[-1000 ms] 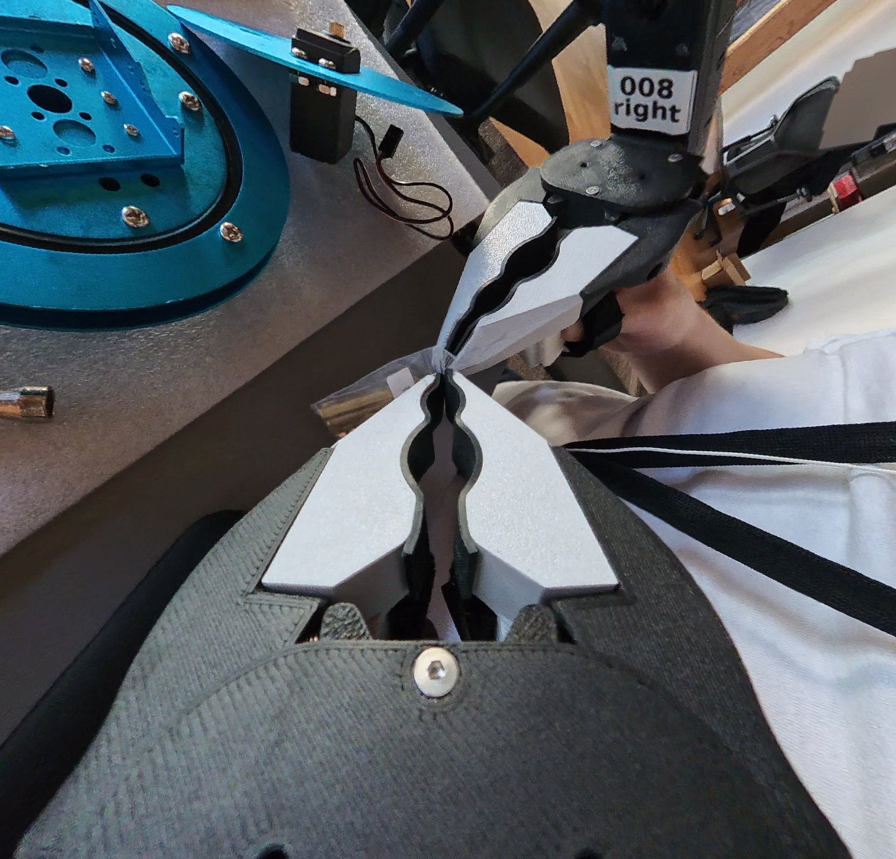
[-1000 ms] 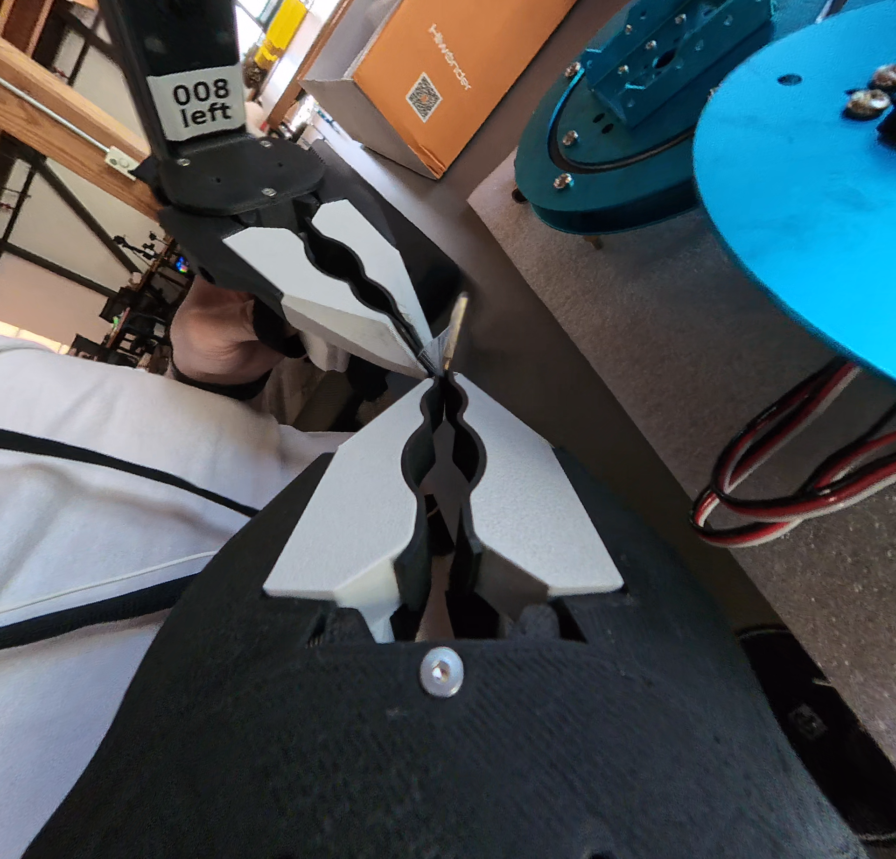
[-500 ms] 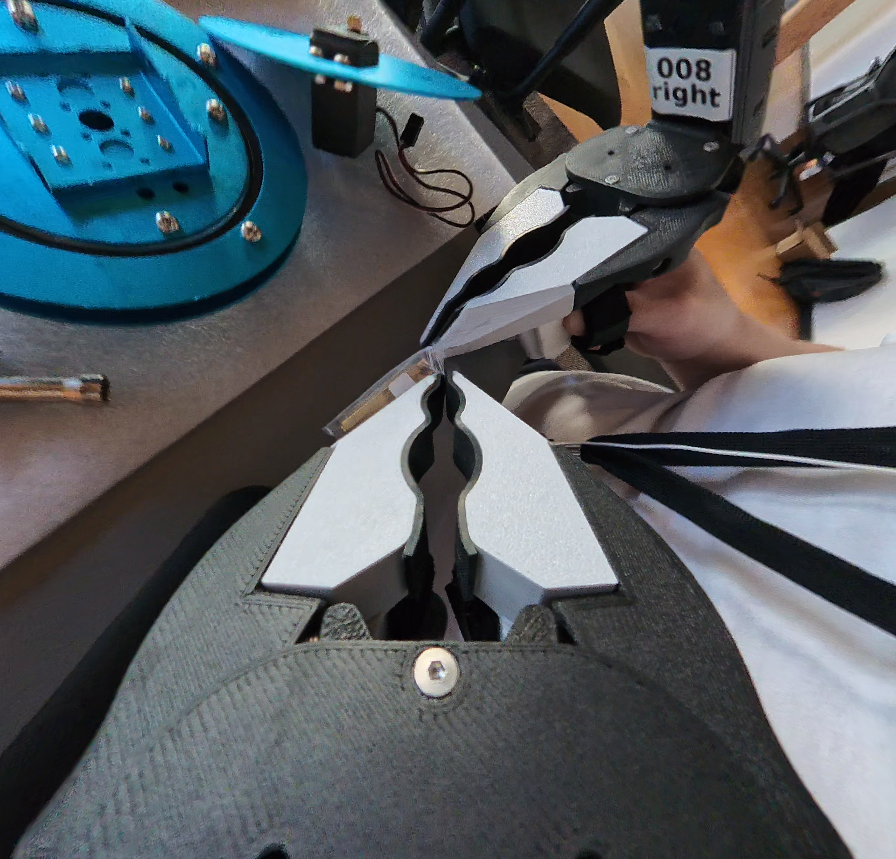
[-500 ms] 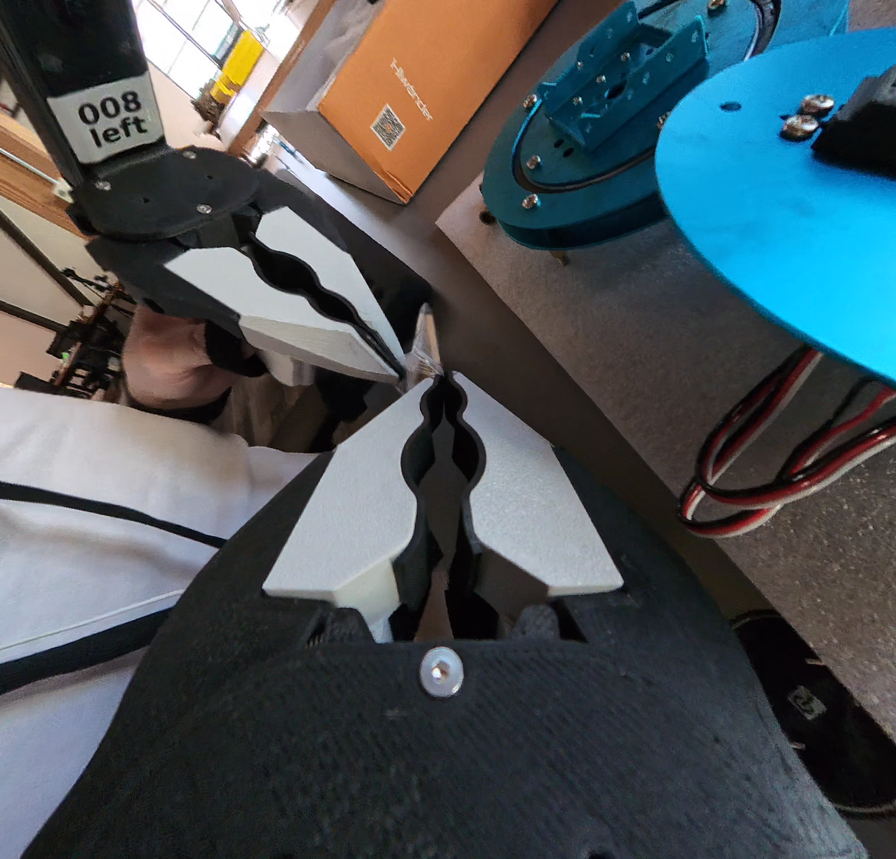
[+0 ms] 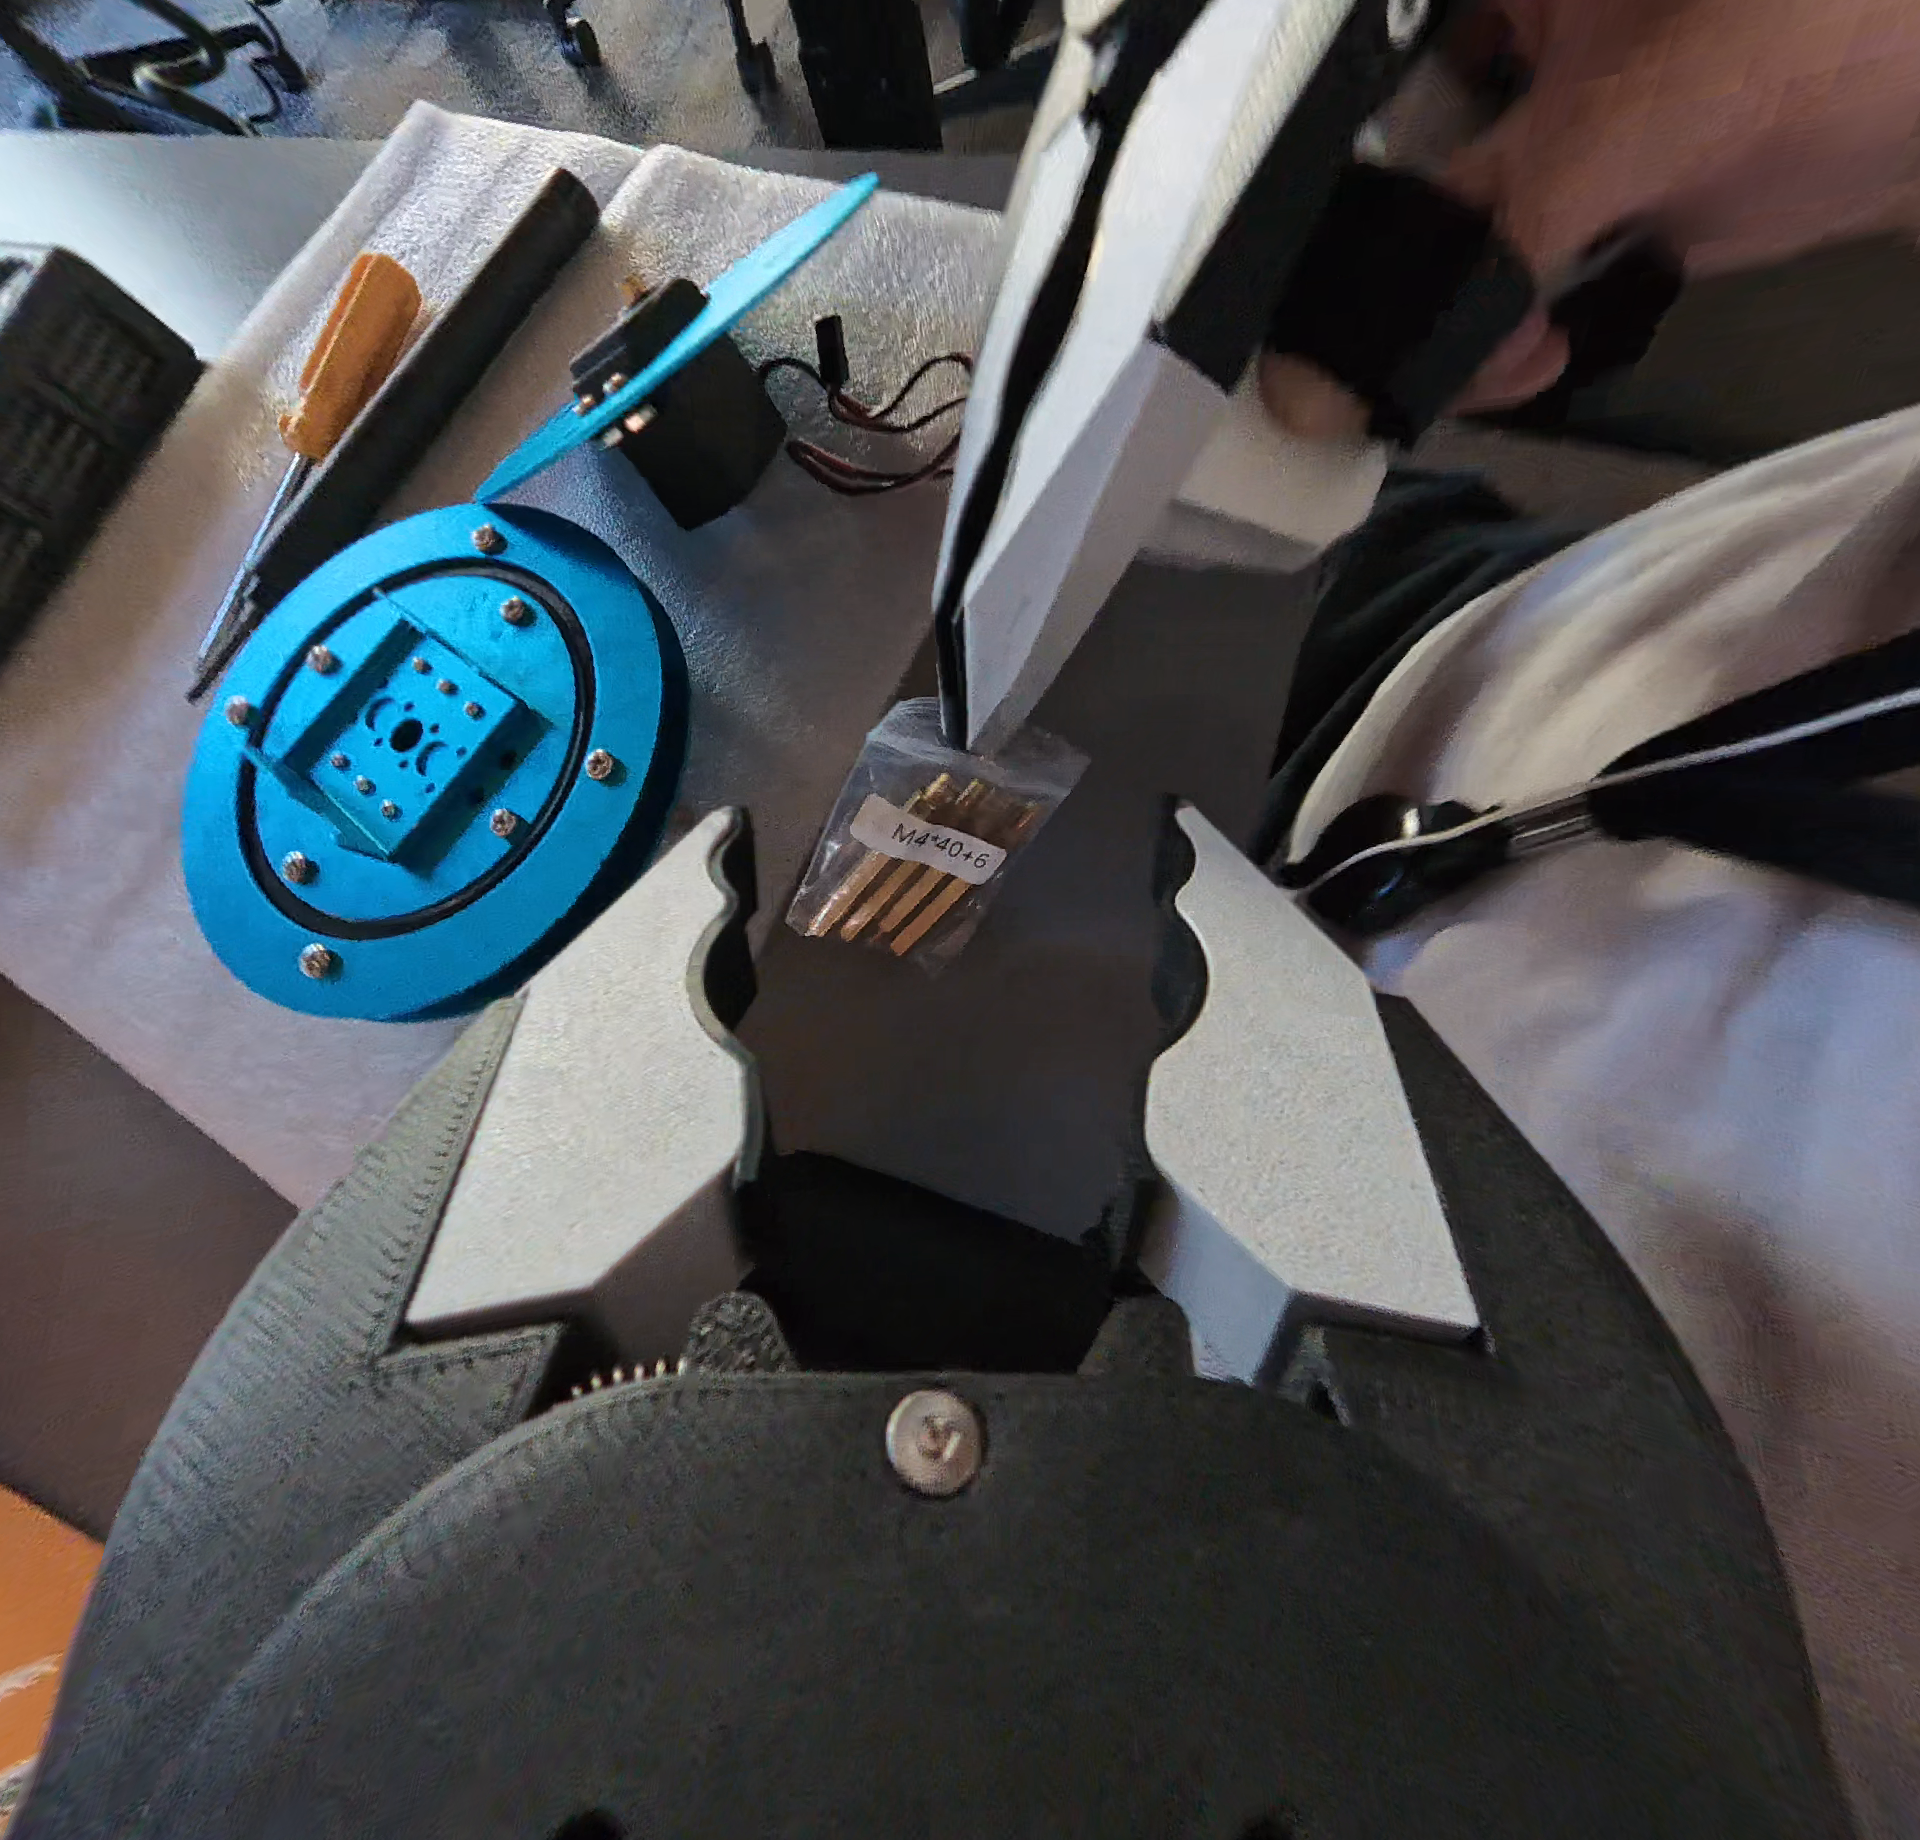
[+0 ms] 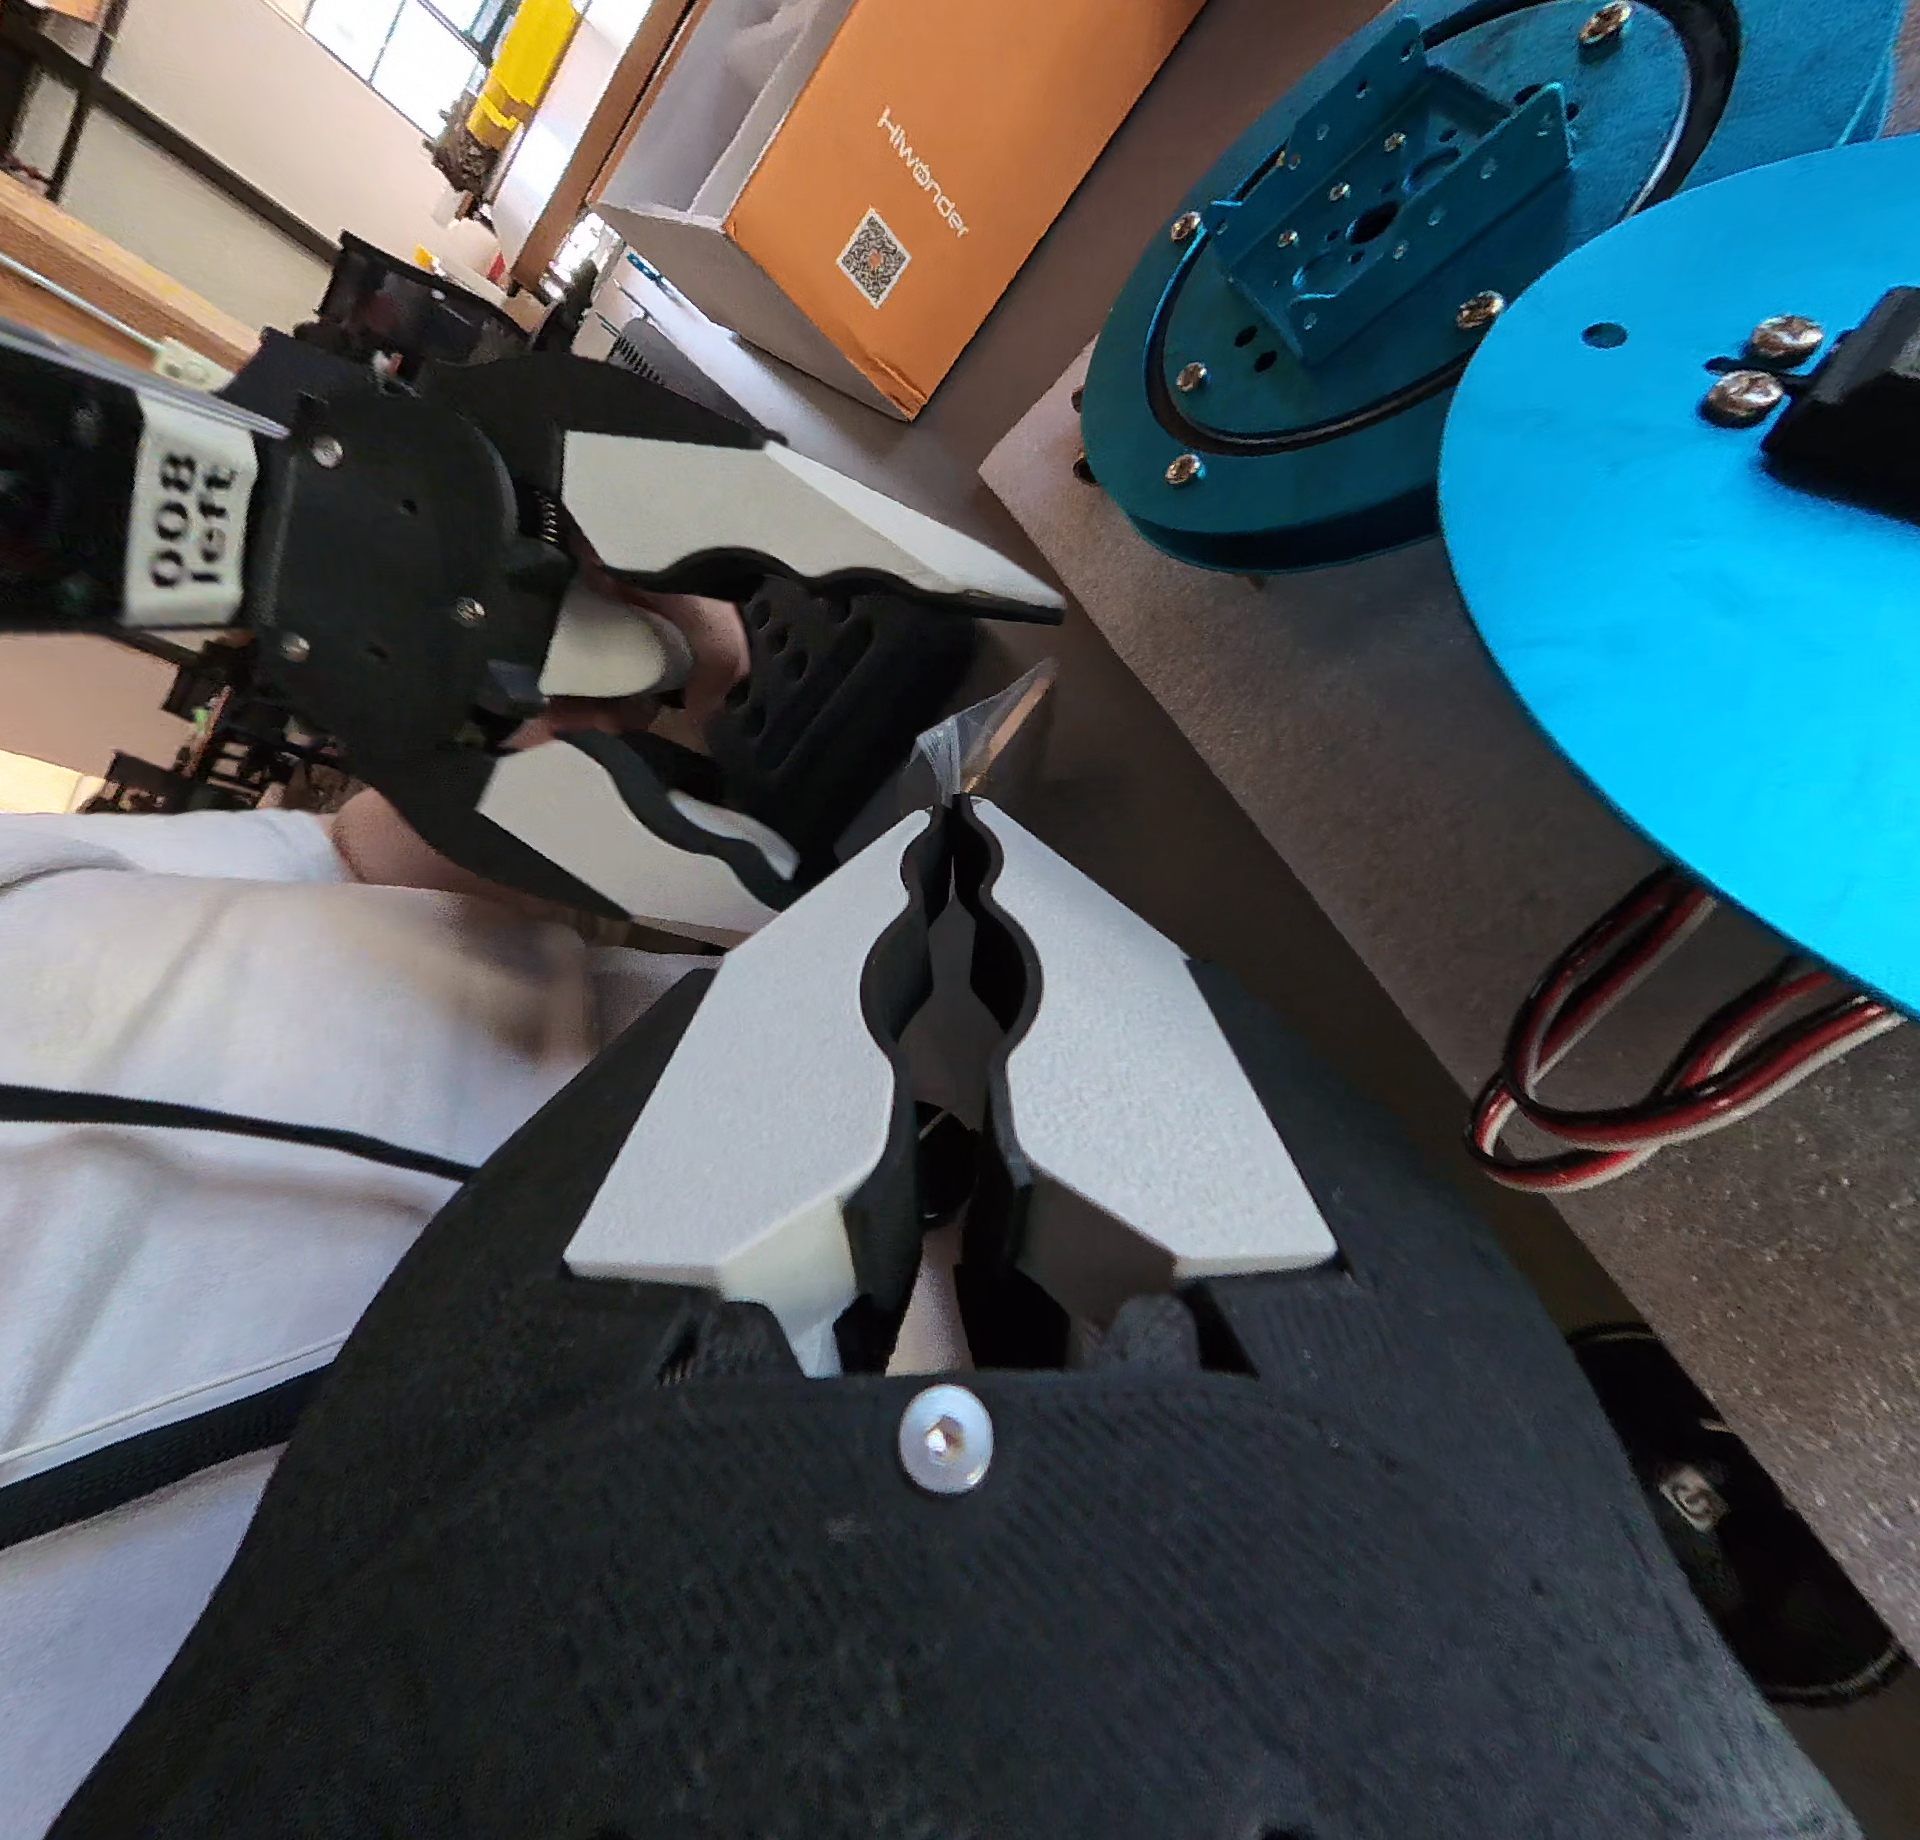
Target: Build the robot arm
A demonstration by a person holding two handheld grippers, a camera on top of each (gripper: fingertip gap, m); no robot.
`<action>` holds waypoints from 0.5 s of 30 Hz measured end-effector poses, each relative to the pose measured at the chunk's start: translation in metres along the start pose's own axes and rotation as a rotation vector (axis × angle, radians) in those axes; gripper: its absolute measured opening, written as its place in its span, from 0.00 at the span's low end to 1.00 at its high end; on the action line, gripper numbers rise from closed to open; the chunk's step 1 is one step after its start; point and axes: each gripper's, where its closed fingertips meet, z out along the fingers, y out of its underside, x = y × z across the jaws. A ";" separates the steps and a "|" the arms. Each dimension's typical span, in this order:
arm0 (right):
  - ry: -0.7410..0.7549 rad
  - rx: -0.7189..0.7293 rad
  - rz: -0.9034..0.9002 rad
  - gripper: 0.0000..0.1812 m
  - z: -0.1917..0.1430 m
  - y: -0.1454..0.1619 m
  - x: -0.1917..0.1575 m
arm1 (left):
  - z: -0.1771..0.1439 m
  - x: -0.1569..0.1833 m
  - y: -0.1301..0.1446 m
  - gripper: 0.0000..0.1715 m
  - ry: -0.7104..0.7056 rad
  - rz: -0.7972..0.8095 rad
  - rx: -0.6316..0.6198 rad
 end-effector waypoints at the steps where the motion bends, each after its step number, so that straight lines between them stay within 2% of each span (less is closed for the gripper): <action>1: -0.013 -0.005 0.009 0.00 0.000 0.000 -0.002 | 0.003 0.000 0.001 0.44 -0.007 0.046 -0.008; 4: -0.054 -0.005 0.047 0.00 0.001 0.000 -0.005 | 0.008 0.005 -0.005 0.39 0.000 0.163 0.011; 7: -0.059 -0.003 0.061 0.00 -0.001 -0.001 -0.005 | 0.009 0.003 -0.009 0.27 -0.036 0.244 0.022; 15: -0.040 -0.001 0.109 0.00 -0.004 -0.003 0.001 | 0.011 0.002 -0.012 0.25 0.003 0.185 0.034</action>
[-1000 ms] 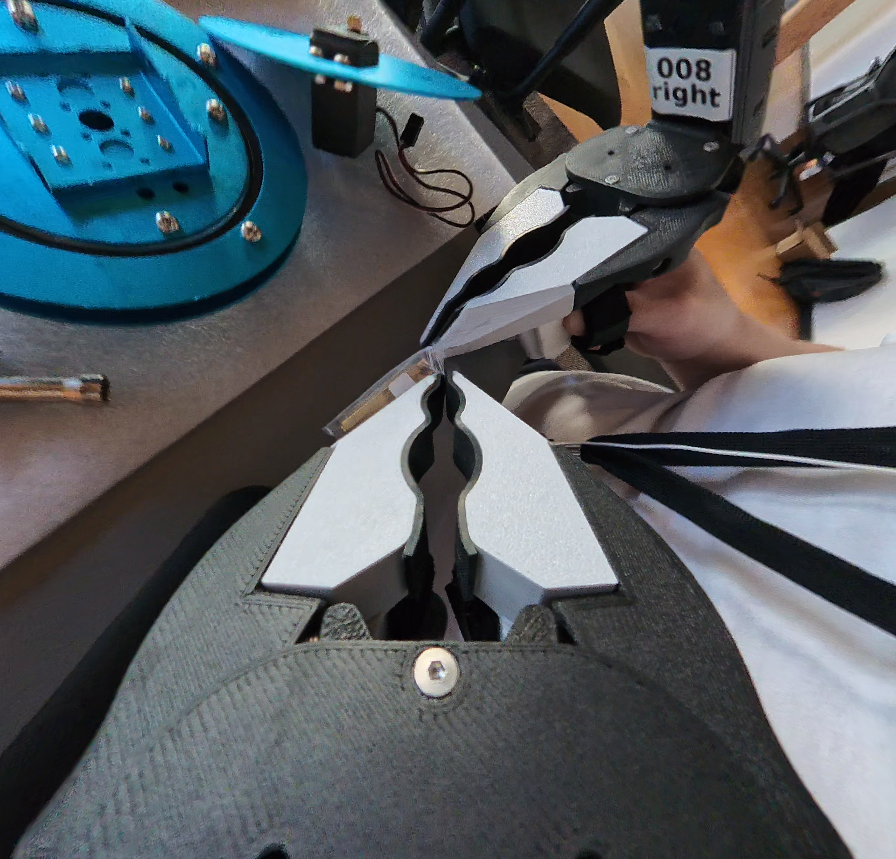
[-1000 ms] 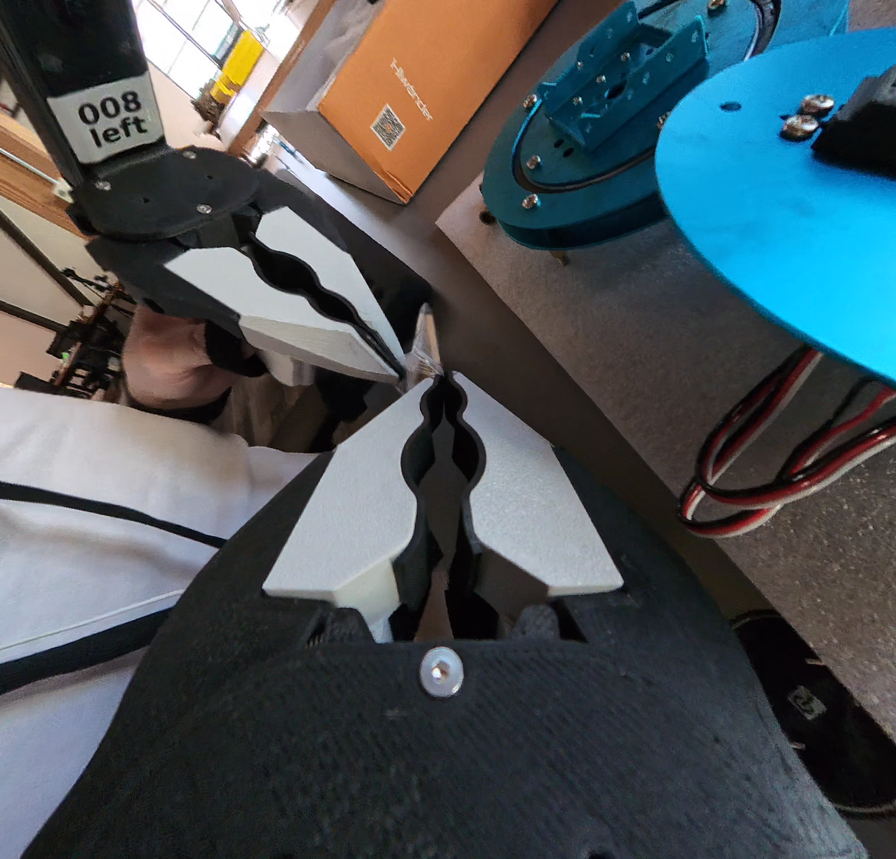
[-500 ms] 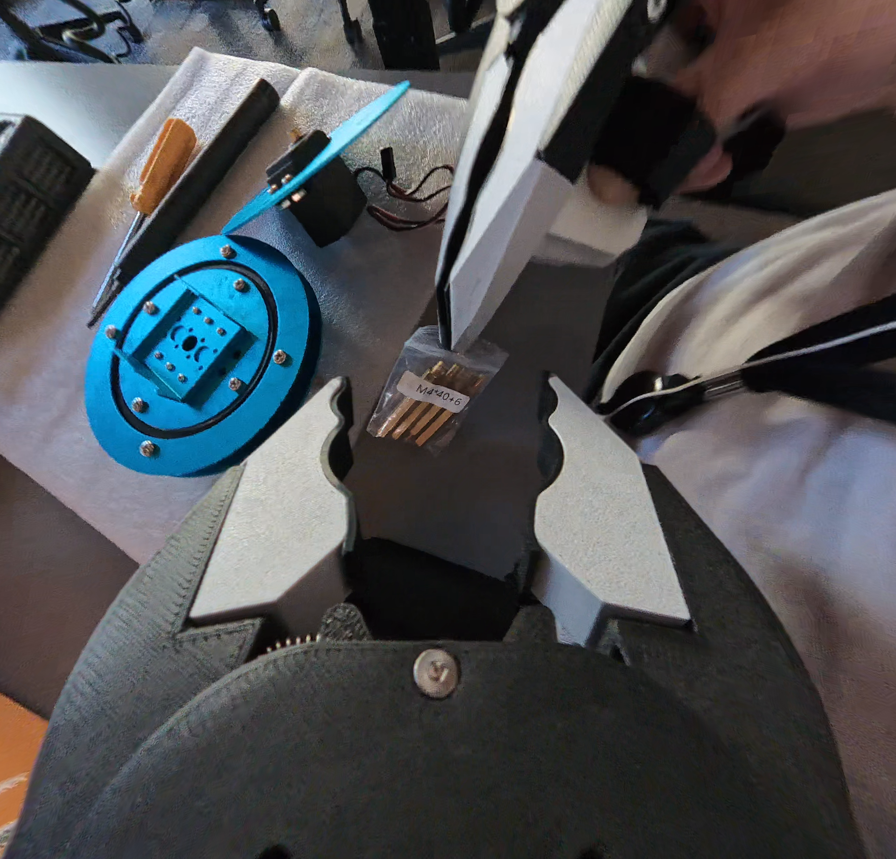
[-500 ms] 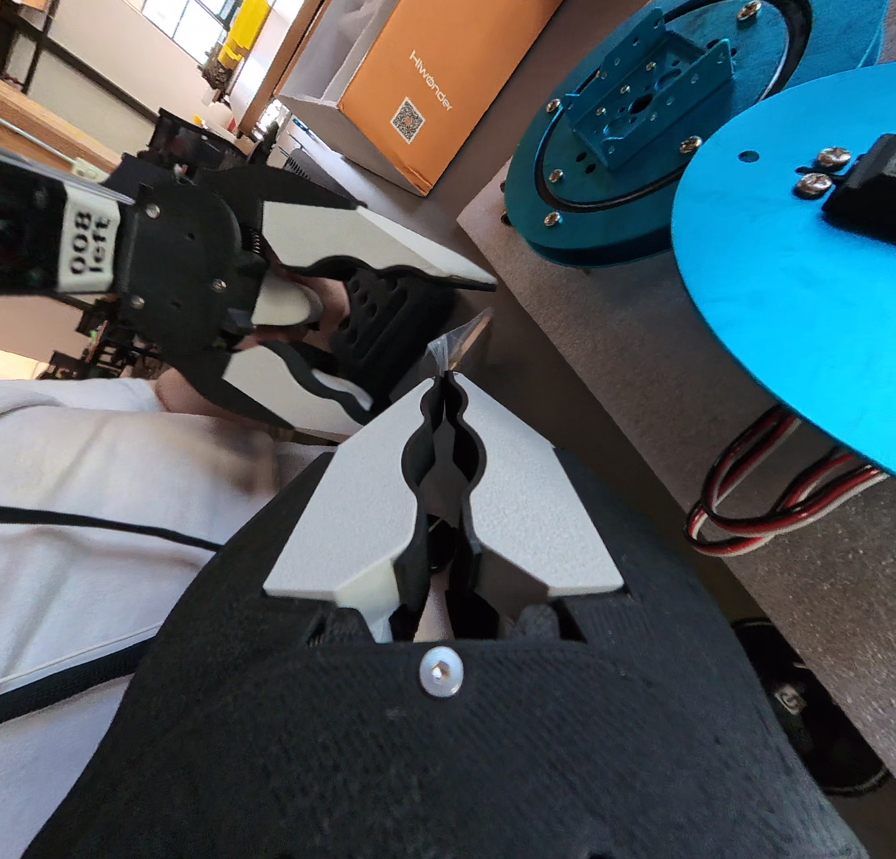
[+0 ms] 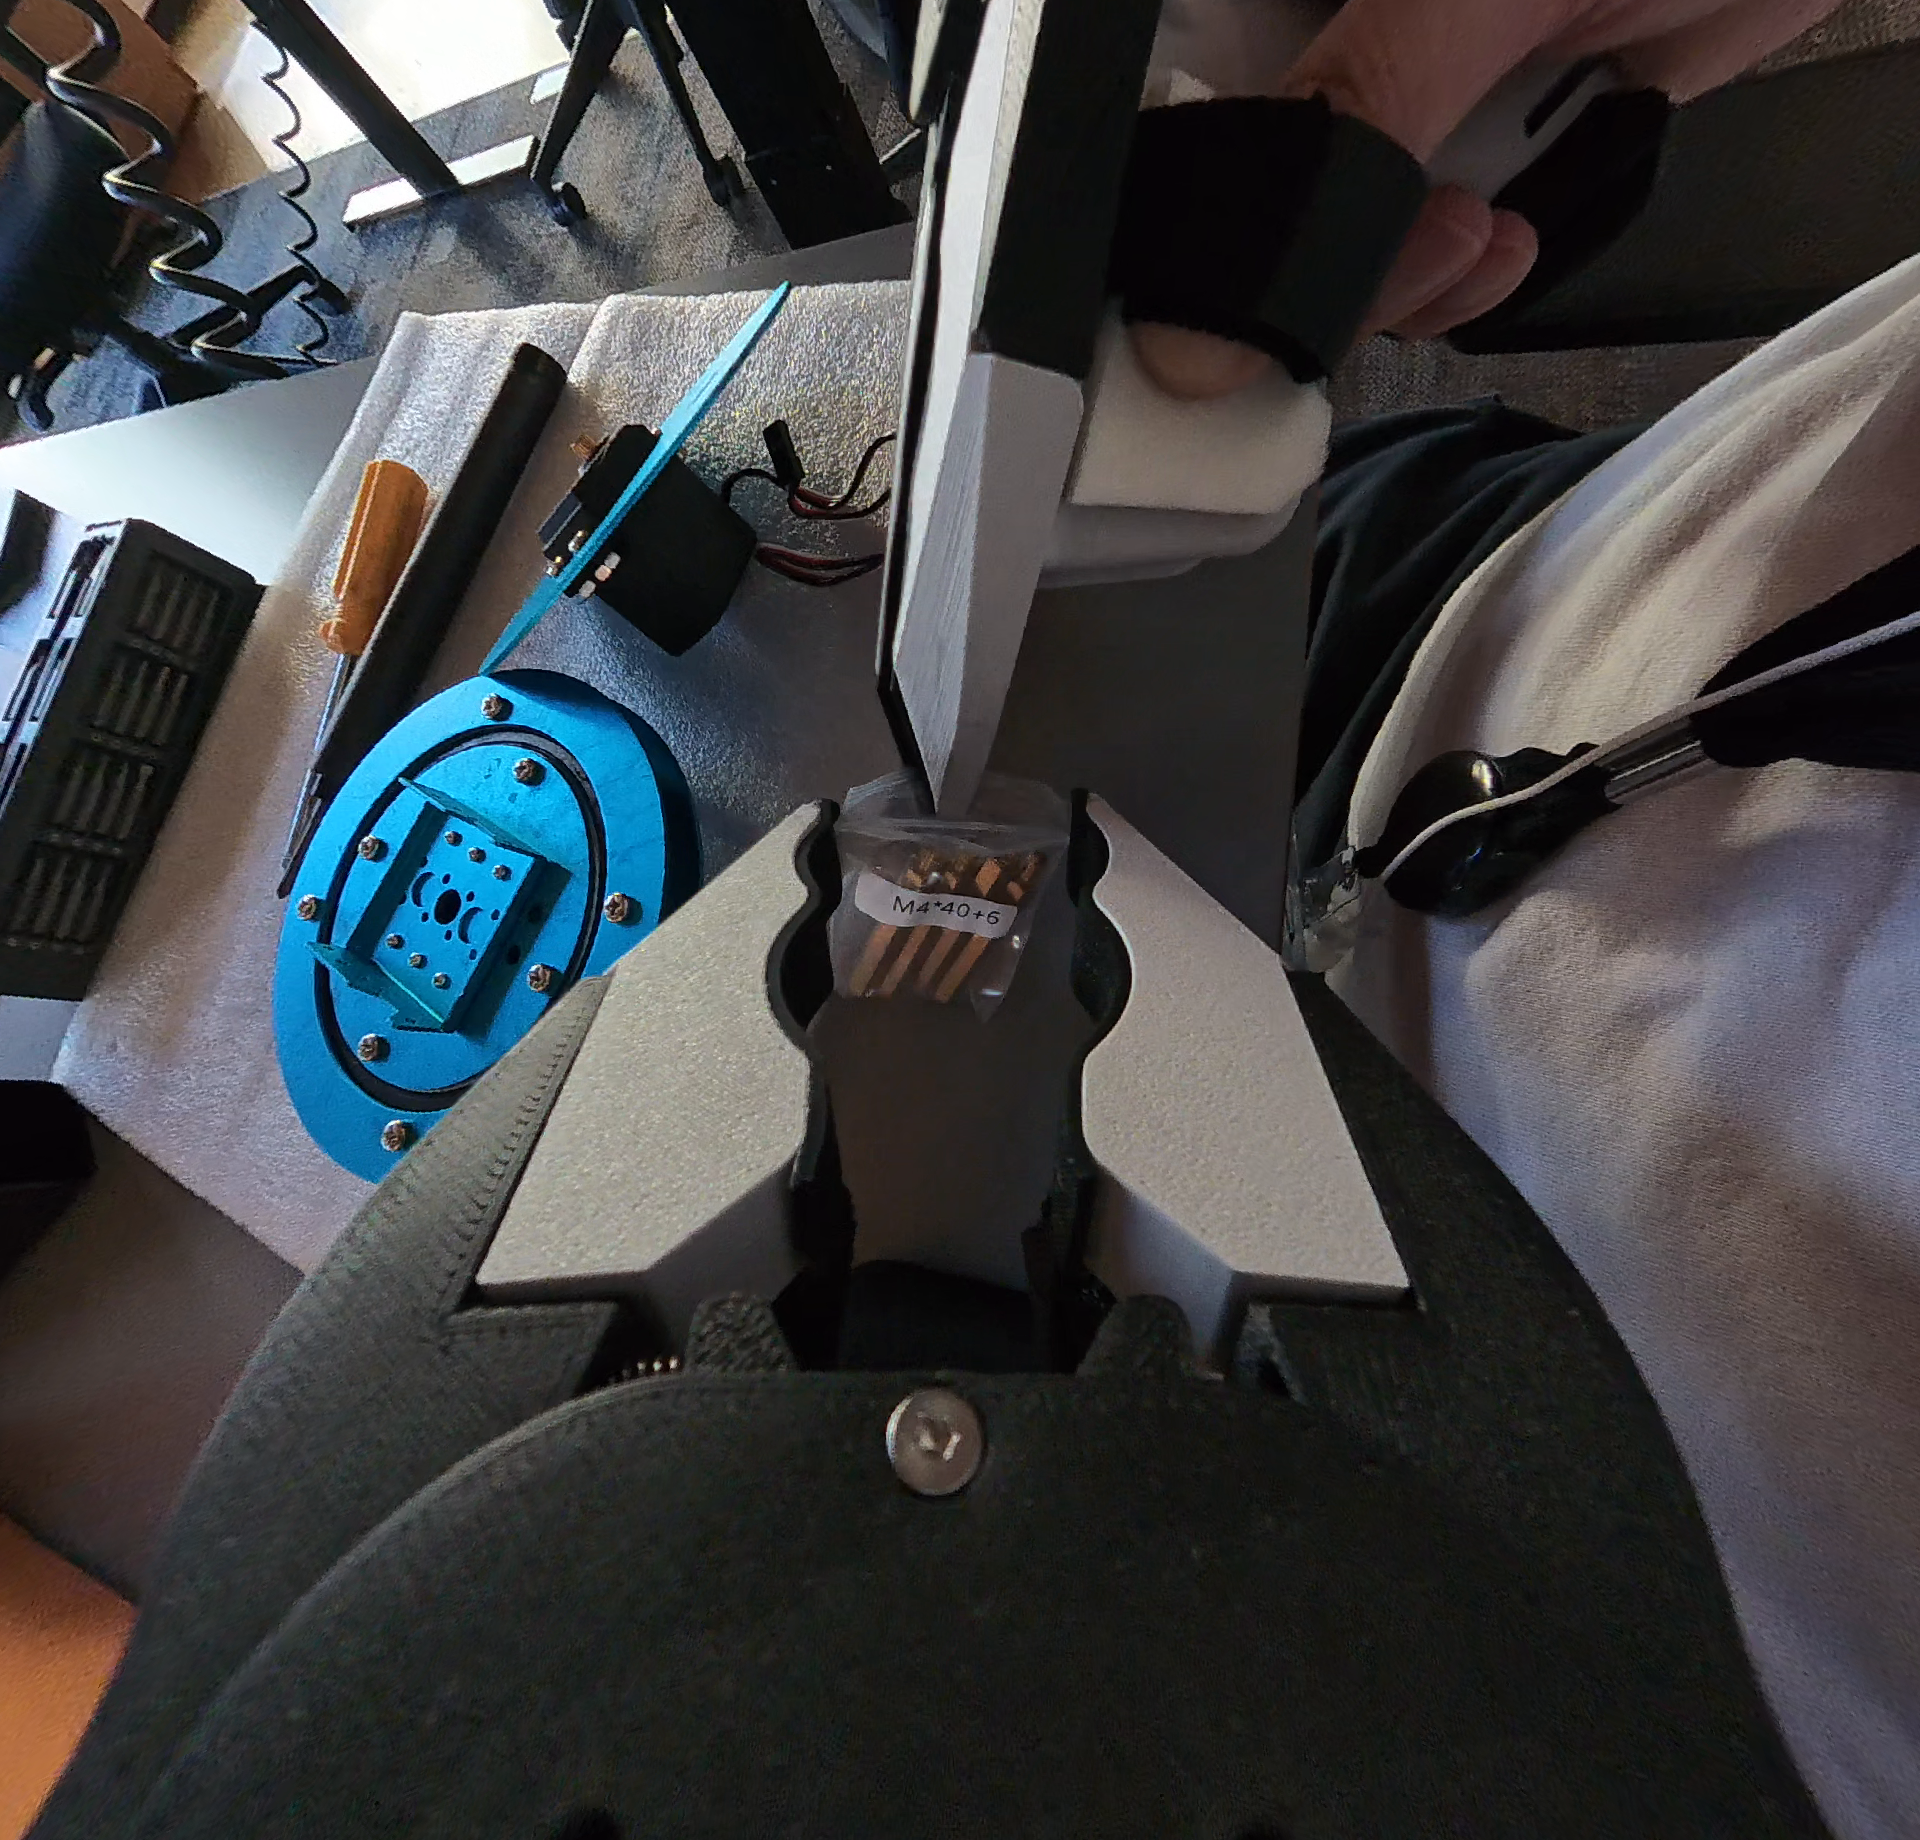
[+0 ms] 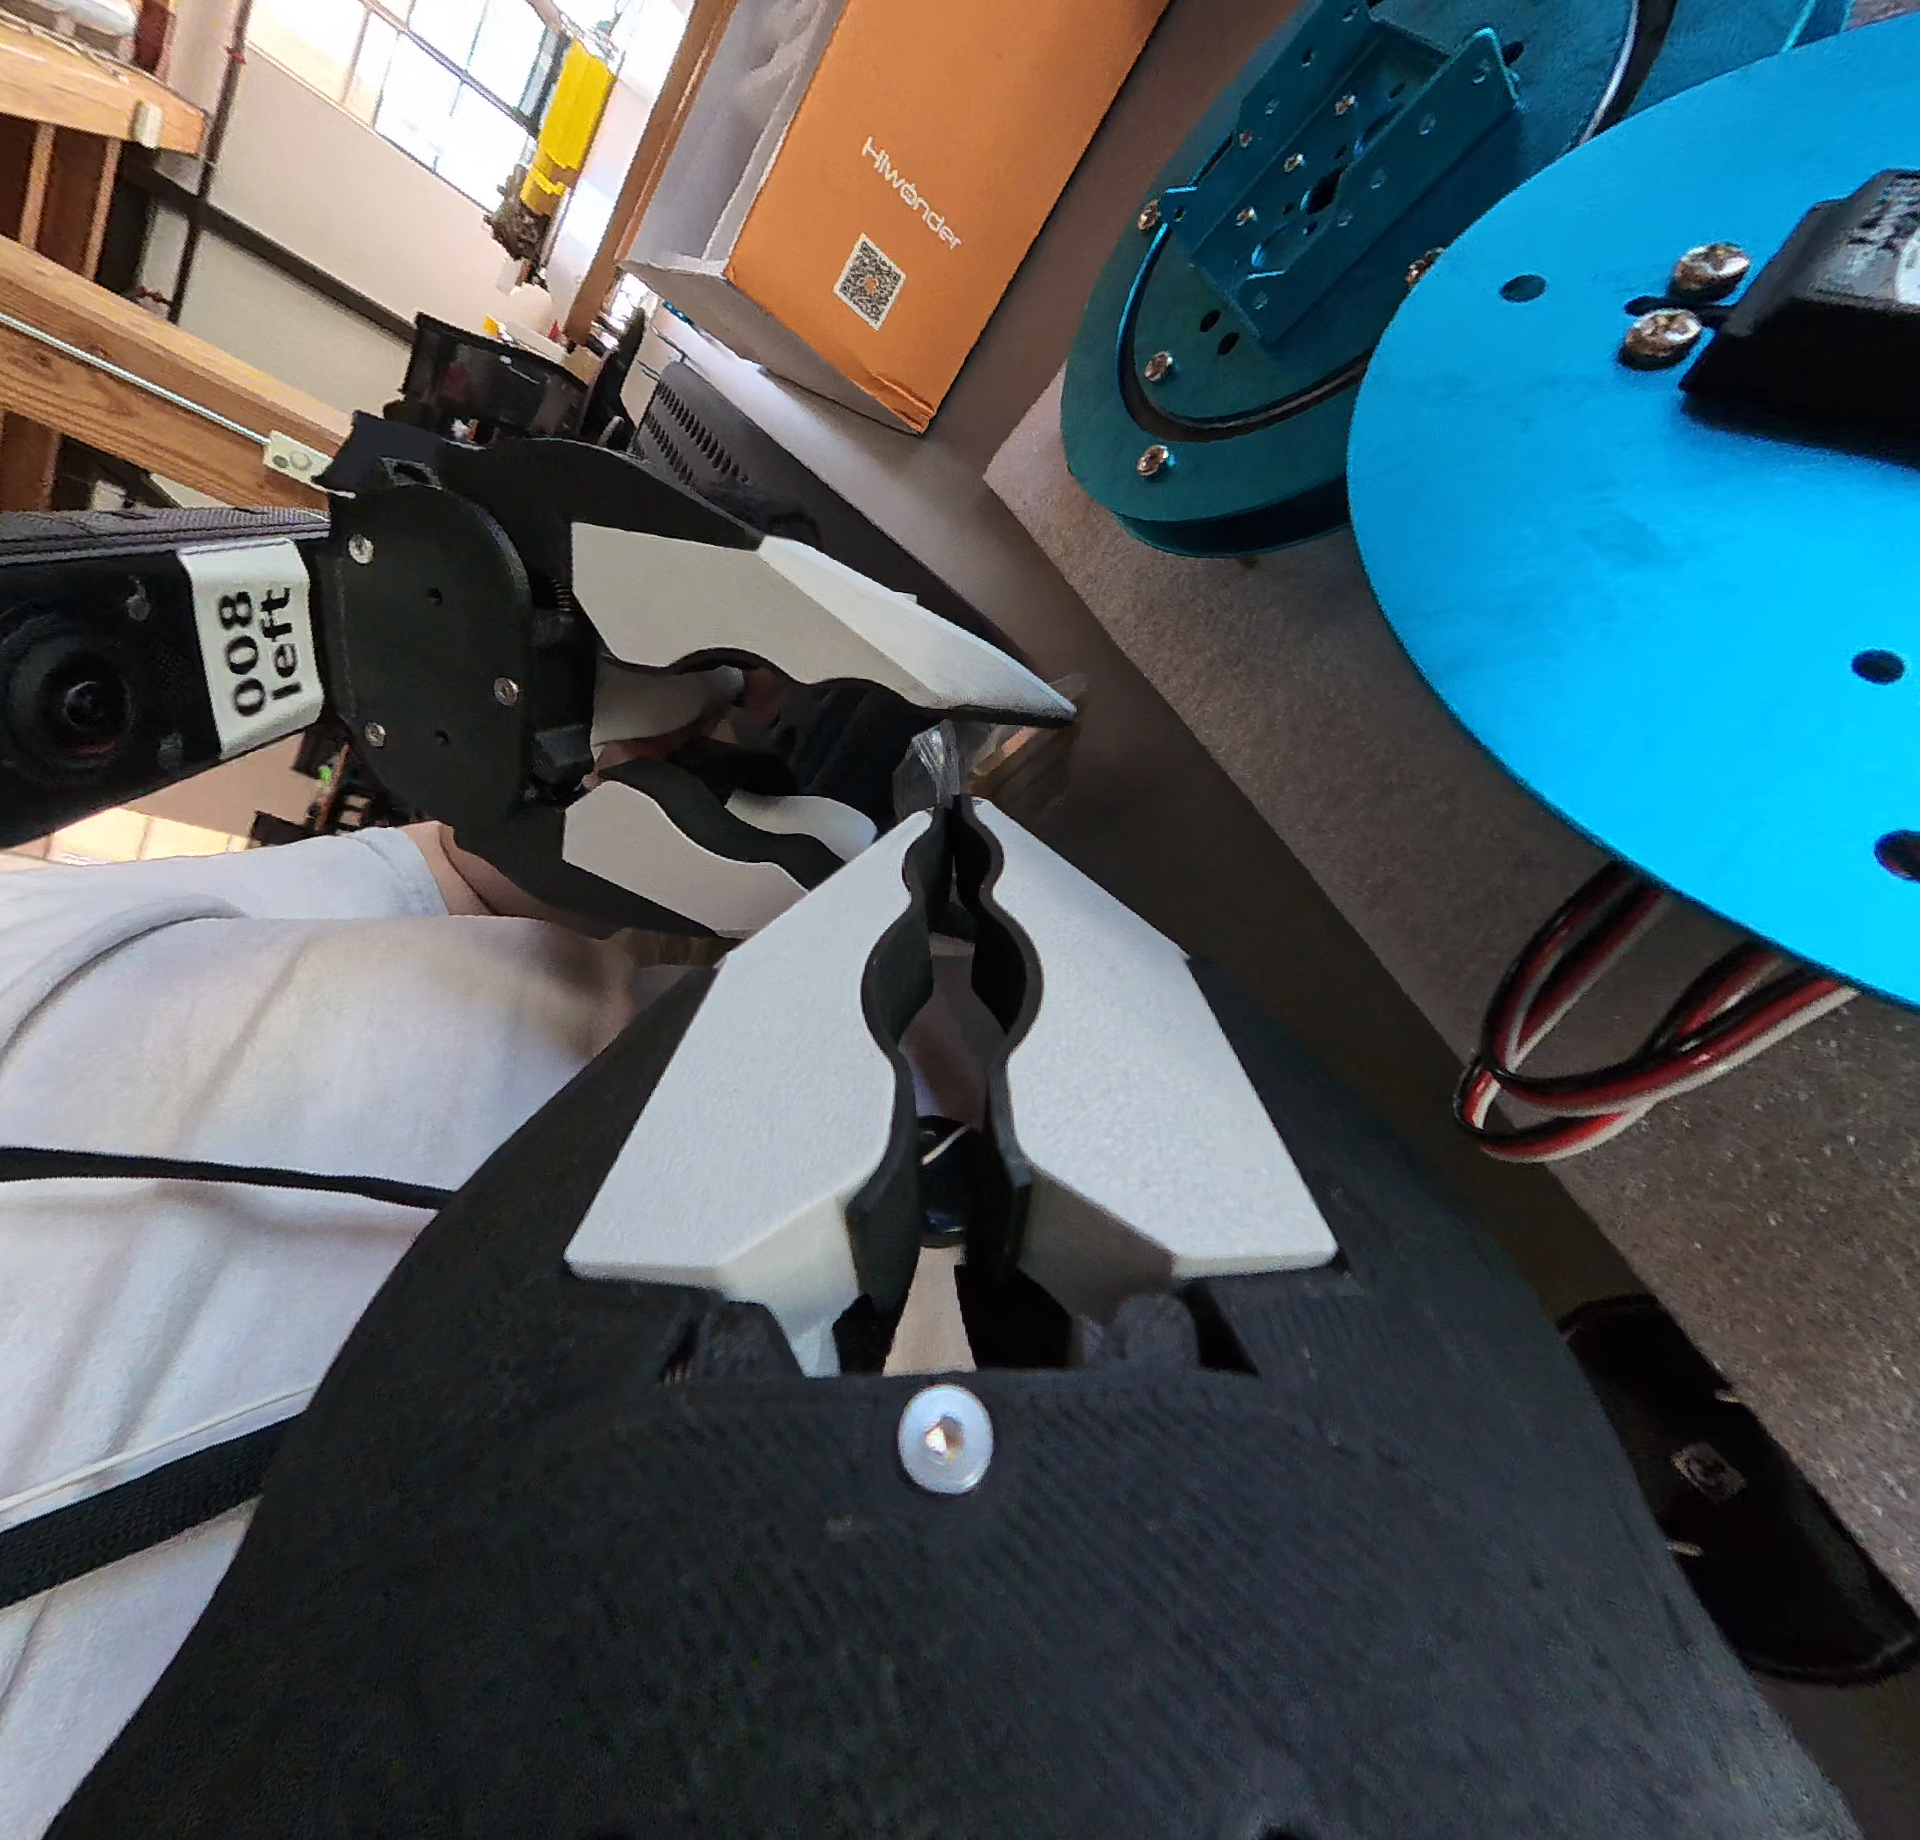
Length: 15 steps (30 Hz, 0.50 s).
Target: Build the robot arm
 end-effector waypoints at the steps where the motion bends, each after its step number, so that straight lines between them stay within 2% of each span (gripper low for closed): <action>1: 0.022 -0.002 -0.009 0.00 -0.001 0.000 0.002 | 0.001 0.000 0.001 0.25 -0.001 0.002 -0.009; 5: 0.107 -0.031 -0.079 0.00 -0.003 -0.001 0.011 | 0.003 -0.001 0.002 0.18 0.001 0.011 -0.035; 11: 0.098 -0.043 -0.047 0.00 -0.003 0.001 0.016 | 0.007 -0.001 0.002 0.18 0.014 0.001 -0.032; 15: 0.099 0.006 -0.086 0.04 -0.008 -0.006 0.008 | 0.010 -0.003 0.002 0.19 0.016 -0.010 -0.035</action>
